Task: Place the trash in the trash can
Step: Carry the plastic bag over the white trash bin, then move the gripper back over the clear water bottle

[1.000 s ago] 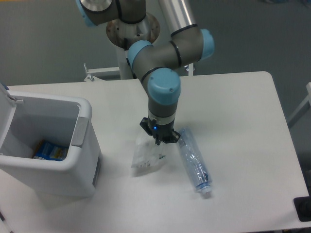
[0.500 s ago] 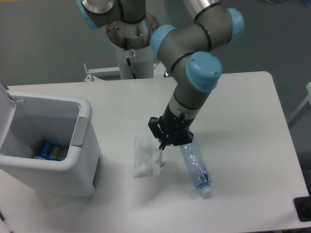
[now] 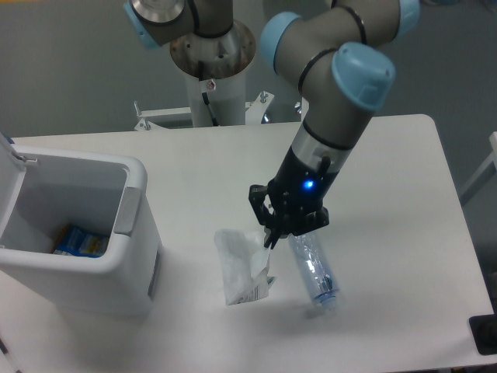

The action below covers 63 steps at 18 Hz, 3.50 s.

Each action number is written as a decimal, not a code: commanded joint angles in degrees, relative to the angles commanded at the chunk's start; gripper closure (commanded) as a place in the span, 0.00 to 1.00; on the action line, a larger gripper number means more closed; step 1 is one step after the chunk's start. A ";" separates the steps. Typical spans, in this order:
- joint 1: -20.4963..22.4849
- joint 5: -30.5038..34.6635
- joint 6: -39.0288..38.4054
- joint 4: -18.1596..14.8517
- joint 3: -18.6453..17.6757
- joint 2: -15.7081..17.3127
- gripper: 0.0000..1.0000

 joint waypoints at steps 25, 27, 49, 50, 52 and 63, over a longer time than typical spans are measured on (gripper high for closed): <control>-14.23 -1.85 -8.00 0.18 -6.85 13.19 1.00; -15.55 -1.76 -8.00 0.26 -7.38 13.36 1.00; -13.11 -2.11 -6.33 3.69 -5.89 9.94 0.32; -11.97 -2.20 -6.24 3.78 -5.80 9.24 0.32; -9.07 -2.29 -6.24 3.78 -5.54 8.01 0.32; 2.10 -1.59 -3.87 4.04 -4.40 1.16 0.15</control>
